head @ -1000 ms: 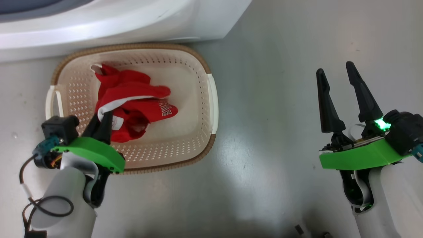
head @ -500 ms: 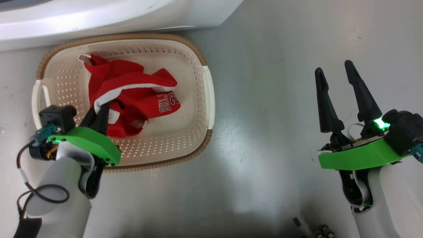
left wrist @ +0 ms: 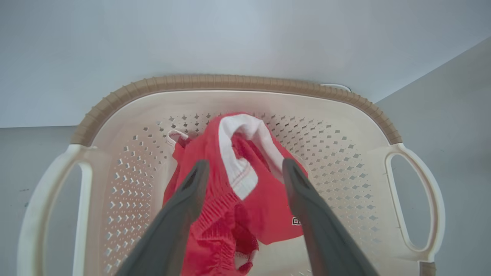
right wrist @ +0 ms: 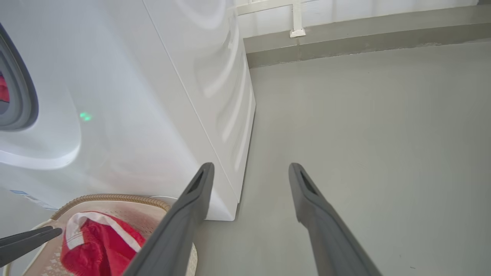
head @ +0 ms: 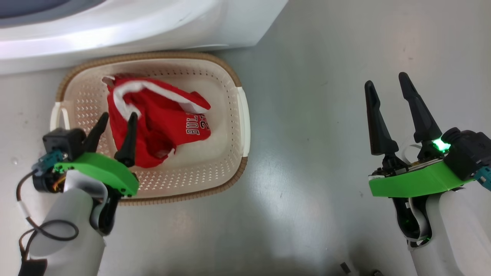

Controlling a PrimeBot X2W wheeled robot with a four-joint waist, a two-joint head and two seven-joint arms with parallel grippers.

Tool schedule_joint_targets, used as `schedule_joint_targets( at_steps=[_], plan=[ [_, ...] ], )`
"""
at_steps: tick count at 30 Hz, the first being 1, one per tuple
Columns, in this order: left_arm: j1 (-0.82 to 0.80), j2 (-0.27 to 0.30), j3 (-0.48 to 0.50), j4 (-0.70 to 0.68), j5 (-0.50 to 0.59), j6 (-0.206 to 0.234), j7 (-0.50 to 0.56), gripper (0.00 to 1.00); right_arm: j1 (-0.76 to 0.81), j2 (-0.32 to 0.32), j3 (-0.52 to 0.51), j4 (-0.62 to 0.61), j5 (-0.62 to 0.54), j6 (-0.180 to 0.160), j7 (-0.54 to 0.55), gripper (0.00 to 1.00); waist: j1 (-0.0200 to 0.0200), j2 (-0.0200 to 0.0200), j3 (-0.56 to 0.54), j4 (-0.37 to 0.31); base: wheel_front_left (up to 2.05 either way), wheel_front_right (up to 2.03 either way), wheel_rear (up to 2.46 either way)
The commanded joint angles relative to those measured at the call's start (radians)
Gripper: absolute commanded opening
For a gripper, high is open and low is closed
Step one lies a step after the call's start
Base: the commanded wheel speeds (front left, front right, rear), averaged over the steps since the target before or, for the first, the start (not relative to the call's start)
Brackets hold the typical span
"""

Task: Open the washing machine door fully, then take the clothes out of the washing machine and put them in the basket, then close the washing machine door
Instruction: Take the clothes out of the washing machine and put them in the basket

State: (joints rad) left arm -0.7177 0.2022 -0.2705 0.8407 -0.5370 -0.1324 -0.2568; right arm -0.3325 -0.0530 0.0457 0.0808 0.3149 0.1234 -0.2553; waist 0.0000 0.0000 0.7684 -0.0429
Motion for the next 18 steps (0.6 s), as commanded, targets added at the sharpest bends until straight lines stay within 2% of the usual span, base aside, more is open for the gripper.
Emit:
schedule_joint_targets(
  at_steps=[1, 9, 18],
  plan=[
    [0.046, 0.035, 0.032, -0.017, -0.010, 0.002, -0.005, 1.00, 0.023, 0.003, 0.023, -0.016, -0.001, 0.007, -0.006, 1.00, 0.0000, 0.0000, -0.022, 0.003, 0.00, 0.00, 0.00],
    [0.109, 0.026, 0.102, -0.092, 0.008, 0.002, -0.005, 1.00, 0.034, 0.003, 0.017, 0.009, -0.001, 0.007, -0.006, 1.00, 0.0000, 0.0000, -0.117, 0.011, 0.00, 0.00, 0.00],
    [0.217, 0.008, 0.206, -0.221, 0.082, 0.002, -0.005, 1.00, 0.072, 0.003, 0.010, 0.037, -0.003, 0.007, -0.006, 1.00, 0.0000, 0.0000, -0.261, 0.024, 0.00, 0.00, 0.00]
  ],
)
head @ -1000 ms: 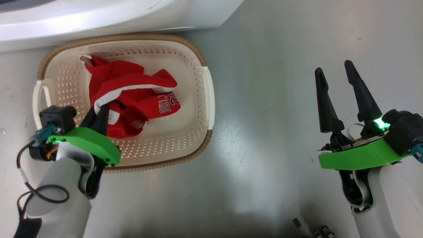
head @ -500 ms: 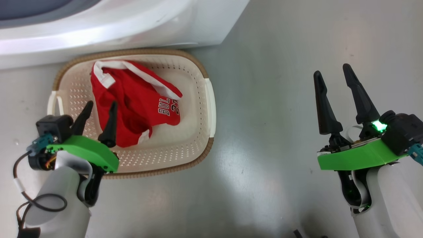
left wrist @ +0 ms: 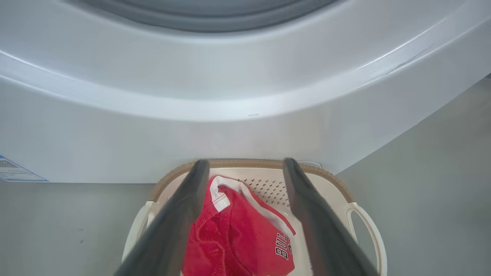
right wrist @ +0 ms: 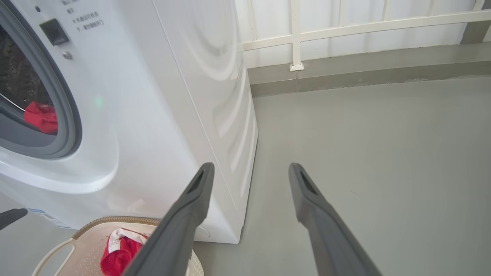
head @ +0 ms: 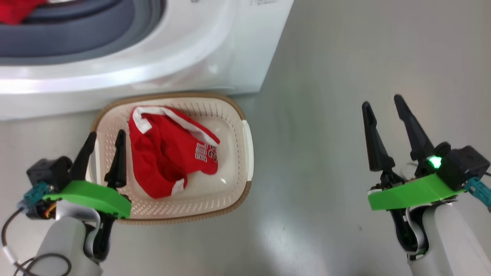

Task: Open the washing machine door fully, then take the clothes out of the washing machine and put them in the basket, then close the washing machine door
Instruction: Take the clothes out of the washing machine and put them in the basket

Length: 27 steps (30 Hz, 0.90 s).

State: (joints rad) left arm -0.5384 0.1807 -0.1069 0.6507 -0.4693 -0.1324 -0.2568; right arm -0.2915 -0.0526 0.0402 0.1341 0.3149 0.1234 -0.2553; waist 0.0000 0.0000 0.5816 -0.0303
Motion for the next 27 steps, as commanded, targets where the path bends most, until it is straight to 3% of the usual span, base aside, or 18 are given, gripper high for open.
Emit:
schedule_joint_targets(
  at_steps=[1, 13, 27],
  plan=[
    [0.048, 0.028, 0.053, -0.046, 0.024, 0.002, -0.005, 1.00, 0.036, 0.002, 0.015, -0.013, -0.004, 0.007, -0.006, 1.00, 0.0000, 0.0000, -0.089, 0.013, 0.00, 0.00, 0.00],
    [0.184, 0.003, 0.156, -0.252, 0.104, 0.002, -0.005, 1.00, 0.117, 0.002, -0.009, 0.008, -0.002, 0.007, -0.006, 1.00, 0.0000, 0.0000, -0.255, 0.038, 0.00, 0.00, 0.00],
    [0.370, -0.024, 0.209, -0.454, 0.178, 0.002, -0.005, 1.00, 0.230, 0.002, -0.034, 0.014, 0.003, 0.007, -0.006, 1.00, 0.0000, 0.0000, -0.394, 0.048, 0.00, 0.00, 0.00]
  ],
)
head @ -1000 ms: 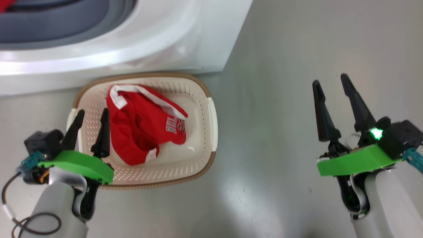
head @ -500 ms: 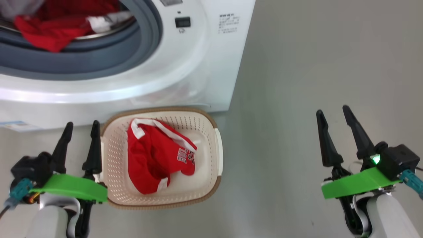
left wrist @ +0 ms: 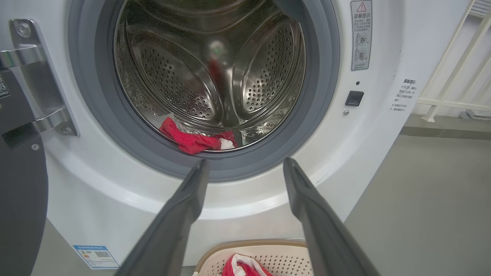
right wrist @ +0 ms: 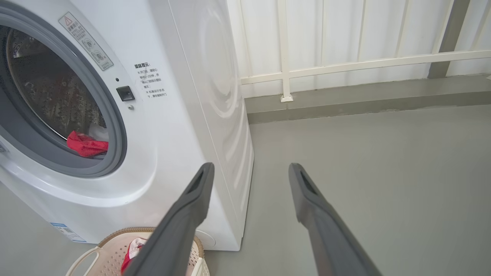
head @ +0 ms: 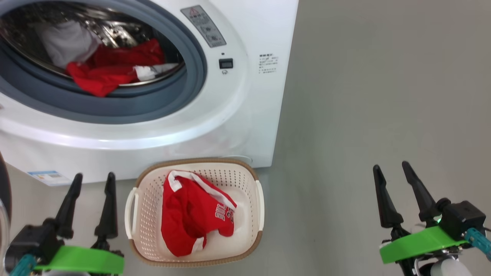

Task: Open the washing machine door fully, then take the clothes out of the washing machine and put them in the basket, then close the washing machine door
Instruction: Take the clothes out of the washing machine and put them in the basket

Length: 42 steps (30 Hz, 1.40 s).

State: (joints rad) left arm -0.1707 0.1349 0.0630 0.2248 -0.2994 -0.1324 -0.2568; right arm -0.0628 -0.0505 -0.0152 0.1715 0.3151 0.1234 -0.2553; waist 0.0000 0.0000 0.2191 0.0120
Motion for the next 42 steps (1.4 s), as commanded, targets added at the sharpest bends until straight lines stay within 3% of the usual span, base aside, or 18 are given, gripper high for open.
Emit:
schedule_joint_targets(
  at_steps=[1, 13, 27, 34, 42],
  plan=[
    [0.016, 0.021, 0.045, -0.040, 0.009, 0.002, -0.005, 1.00, 0.008, 0.000, 0.021, -0.024, 0.004, 0.007, -0.006, 1.00, 0.0000, 0.0000, -0.035, 0.005, 0.00, 0.00, 0.00],
    [0.176, -0.014, 0.101, -0.161, 0.038, 0.002, -0.005, 1.00, 0.067, 0.000, 0.008, -0.032, 0.013, 0.007, -0.006, 1.00, 0.0000, 0.0000, -0.057, -0.008, 0.00, 0.00, 0.00],
    [0.167, -0.039, 0.094, -0.179, 0.052, 0.002, -0.005, 1.00, 0.064, 0.000, 0.007, -0.030, 0.009, 0.007, -0.006, 1.00, 0.0000, 0.0000, -0.053, -0.011, 0.00, 0.00, 0.00],
    [0.065, 0.002, 0.051, -0.103, 0.088, 0.002, -0.005, 1.00, 0.040, 0.000, 0.018, -0.039, 0.010, 0.007, -0.006, 1.00, 0.0000, 0.0000, 0.010, -0.007, 0.00, 0.00, 0.00],
    [-0.168, 0.096, 0.003, 0.064, 0.149, 0.002, -0.005, 1.00, -0.026, 0.000, 0.039, -0.054, 0.011, 0.007, -0.006, 1.00, 0.0000, 0.0000, 0.136, -0.025, 0.00, 0.00, 0.00]
  ],
)
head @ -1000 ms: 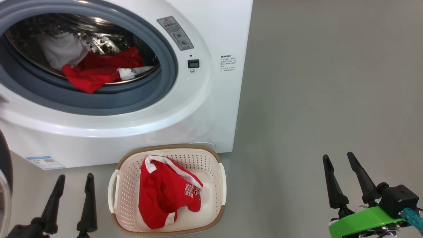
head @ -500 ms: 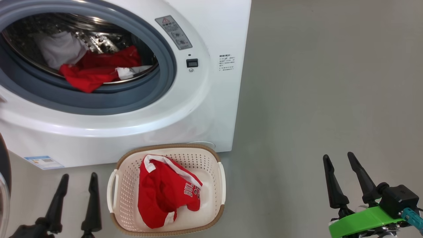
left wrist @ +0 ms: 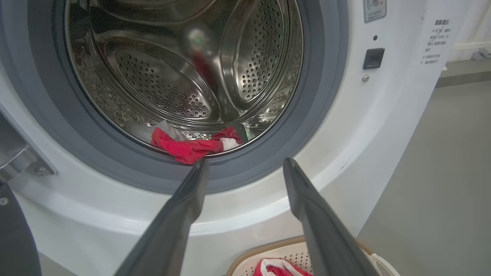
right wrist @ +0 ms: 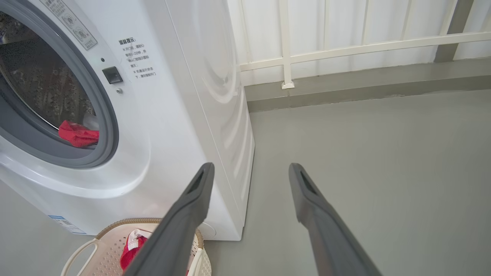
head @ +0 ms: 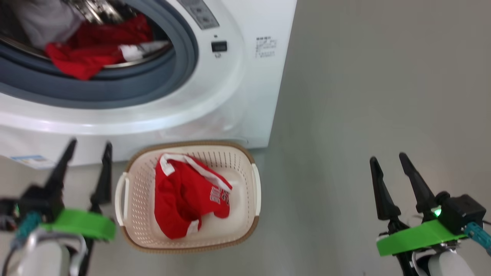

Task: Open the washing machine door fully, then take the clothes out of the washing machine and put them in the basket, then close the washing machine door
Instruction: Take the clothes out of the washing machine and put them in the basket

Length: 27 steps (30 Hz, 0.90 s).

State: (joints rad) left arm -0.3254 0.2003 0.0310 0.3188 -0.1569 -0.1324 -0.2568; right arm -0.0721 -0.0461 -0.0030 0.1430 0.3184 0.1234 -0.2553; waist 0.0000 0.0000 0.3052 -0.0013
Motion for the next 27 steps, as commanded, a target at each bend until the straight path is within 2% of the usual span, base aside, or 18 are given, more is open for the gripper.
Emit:
schedule_joint_targets(
  at_steps=[1, 11, 21, 27],
  plan=[
    [-0.045, 0.042, 0.032, -0.006, 0.019, 0.002, -0.005, 1.00, -0.025, -0.004, 0.028, -0.028, 0.009, 0.007, -0.006, 1.00, 0.0000, 0.0000, 0.065, -0.016, 0.00, 0.00, 0.00],
    [-0.346, 0.151, 0.000, 0.216, 0.150, 0.009, -0.005, 1.00, -0.092, -0.004, 0.037, -0.047, 0.014, 0.007, -0.006, 1.00, 0.0000, 0.0000, 0.190, -0.059, 0.00, 0.00, 0.00],
    [-0.592, 0.239, -0.043, 0.440, 0.190, 0.019, -0.005, 1.00, -0.141, -0.004, 0.061, -0.063, 0.018, 0.007, -0.006, 1.00, 0.0000, 0.0000, 0.281, -0.100, 0.00, 0.00, 0.00],
    [-0.693, 0.286, -0.070, 0.520, 0.207, 0.028, -0.005, 1.00, -0.165, -0.004, 0.080, -0.072, 0.025, 0.007, -0.006, 1.00, 0.0000, 0.0000, 0.327, -0.129, 0.00, 0.00, 0.00]
  ],
)
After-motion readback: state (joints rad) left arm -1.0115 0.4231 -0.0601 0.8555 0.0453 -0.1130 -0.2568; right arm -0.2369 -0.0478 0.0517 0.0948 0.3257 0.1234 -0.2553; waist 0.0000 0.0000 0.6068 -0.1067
